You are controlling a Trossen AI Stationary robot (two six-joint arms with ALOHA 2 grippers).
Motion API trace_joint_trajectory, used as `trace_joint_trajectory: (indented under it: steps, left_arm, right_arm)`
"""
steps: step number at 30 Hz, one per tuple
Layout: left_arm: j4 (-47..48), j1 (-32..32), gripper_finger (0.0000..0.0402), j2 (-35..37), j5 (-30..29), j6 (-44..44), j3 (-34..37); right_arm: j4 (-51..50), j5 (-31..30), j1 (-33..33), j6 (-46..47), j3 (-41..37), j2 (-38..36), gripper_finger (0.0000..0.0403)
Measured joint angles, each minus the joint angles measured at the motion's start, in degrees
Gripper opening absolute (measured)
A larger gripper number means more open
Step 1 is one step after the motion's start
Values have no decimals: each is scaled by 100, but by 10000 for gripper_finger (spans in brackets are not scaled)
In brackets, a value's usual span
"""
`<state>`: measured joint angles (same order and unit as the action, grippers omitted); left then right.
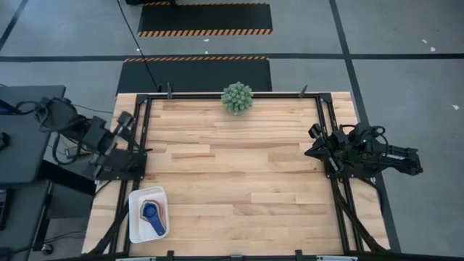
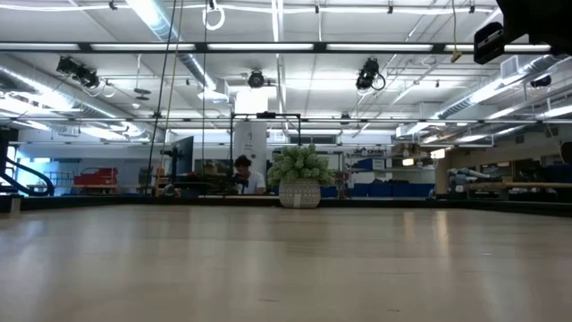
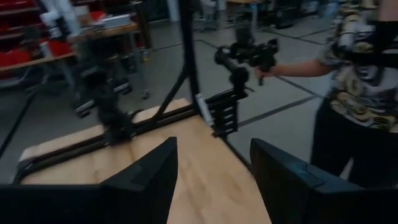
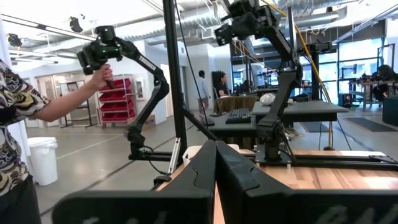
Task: Nest measuring cups in basket
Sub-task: Return to Home Position
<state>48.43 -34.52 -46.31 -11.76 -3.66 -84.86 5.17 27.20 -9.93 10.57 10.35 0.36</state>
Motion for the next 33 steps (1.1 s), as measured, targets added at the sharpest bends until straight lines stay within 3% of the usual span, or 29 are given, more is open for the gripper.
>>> trace_joint_trajectory:
  steps: [6, 14, 33]
  left_arm:
    - [496, 61, 206, 439, -500, 179, 0]
    - [716, 61, 206, 1286, -549, 177, 261]
    - [-1775, 61, 206, 4566, -610, 166, 4520]
  right_arm:
    - [0, 0, 0, 0, 0, 0, 14]
    - [-2, 0, 0, 117, 0, 0, 14]
    - [15, 0, 0, 192, 0, 0, 14]
